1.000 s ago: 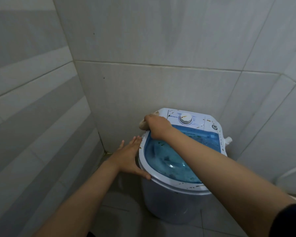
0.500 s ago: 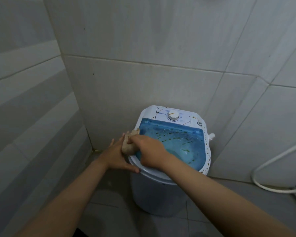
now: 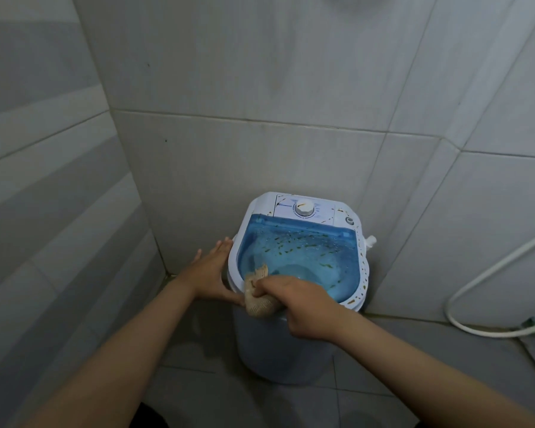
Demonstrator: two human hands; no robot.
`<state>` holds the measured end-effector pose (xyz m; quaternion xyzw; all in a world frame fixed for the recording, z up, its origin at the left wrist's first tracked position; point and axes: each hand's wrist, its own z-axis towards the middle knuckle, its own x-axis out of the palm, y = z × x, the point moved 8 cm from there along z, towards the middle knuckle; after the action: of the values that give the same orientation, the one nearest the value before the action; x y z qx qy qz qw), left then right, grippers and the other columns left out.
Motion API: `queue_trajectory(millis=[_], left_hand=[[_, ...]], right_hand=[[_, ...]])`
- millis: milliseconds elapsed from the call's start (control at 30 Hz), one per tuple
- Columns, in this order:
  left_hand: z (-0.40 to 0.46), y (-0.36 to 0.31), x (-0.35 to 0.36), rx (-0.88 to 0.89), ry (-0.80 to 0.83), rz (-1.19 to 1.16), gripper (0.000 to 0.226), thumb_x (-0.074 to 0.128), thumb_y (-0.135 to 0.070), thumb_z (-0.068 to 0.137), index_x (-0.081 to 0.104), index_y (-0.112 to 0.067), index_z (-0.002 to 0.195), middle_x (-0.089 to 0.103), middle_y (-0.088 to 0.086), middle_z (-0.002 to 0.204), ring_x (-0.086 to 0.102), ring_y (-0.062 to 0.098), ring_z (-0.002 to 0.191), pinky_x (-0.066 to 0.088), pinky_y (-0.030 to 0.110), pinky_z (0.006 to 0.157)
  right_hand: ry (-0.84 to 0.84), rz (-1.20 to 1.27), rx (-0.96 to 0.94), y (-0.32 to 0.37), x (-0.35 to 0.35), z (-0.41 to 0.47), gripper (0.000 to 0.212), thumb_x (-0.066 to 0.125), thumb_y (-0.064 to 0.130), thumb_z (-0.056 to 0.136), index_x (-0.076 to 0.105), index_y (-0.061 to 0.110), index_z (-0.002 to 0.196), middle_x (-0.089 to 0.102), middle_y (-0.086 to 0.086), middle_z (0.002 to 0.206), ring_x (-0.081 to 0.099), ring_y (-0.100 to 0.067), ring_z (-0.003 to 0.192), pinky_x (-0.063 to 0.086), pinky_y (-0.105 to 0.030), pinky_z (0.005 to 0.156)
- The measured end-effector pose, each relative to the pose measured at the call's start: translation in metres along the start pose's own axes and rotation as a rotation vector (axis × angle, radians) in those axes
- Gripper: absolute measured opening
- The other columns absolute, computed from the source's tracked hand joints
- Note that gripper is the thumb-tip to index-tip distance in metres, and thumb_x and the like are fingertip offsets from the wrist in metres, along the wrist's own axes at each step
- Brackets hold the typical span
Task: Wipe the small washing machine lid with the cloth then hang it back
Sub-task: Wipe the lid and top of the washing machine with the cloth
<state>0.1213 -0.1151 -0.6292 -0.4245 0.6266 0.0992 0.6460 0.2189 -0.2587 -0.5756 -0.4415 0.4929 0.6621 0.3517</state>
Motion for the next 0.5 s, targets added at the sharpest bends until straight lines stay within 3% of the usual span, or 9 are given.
queue_trajectory(millis=[200,300,433,500], left_hand=[[-0.013,-0.015,-0.008,-0.030,0.049,0.004,0.152,0.059,-0.088,0.033,-0.019,-0.025,0.147,-0.016,0.004,0.159,-0.009,0.018,0.146,-0.006,0.056,0.114],[-0.020,-0.027,-0.012,-0.016,0.015,0.021,0.150,0.070,-0.078,0.043,-0.024,-0.022,0.146,-0.023,0.003,0.156,-0.013,0.017,0.145,-0.007,0.054,0.115],[-0.023,-0.048,-0.009,0.042,0.024,0.082,0.148,0.069,-0.078,0.048,-0.028,-0.020,0.143,-0.037,-0.004,0.147,-0.025,0.012,0.140,-0.008,0.052,0.116],[-0.022,-0.058,-0.006,0.051,0.028,0.105,0.148,0.066,-0.079,0.049,-0.028,-0.017,0.144,-0.040,-0.003,0.146,-0.028,0.013,0.139,-0.010,0.050,0.115]], right_hand=[[0.018,-0.075,-0.074,-0.007,-0.007,-0.038,0.055,0.043,0.002,0.070,0.052,0.021,0.121,0.053,0.005,0.133,0.048,-0.017,0.125,0.049,-0.034,0.093],[0.037,-0.146,-0.123,-0.016,-0.006,-0.056,0.060,0.046,-0.003,0.068,0.052,0.020,0.123,0.049,0.004,0.140,0.046,-0.018,0.130,0.049,-0.032,0.097],[0.005,-0.258,-0.208,-0.022,-0.010,-0.075,0.067,0.060,-0.004,0.059,0.054,0.022,0.119,0.055,0.003,0.137,0.052,-0.016,0.127,0.046,-0.028,0.104],[-0.004,-0.301,-0.222,-0.026,-0.013,-0.084,0.069,0.059,-0.004,0.057,0.054,0.023,0.120,0.058,0.003,0.135,0.053,-0.014,0.126,0.043,-0.026,0.106]])
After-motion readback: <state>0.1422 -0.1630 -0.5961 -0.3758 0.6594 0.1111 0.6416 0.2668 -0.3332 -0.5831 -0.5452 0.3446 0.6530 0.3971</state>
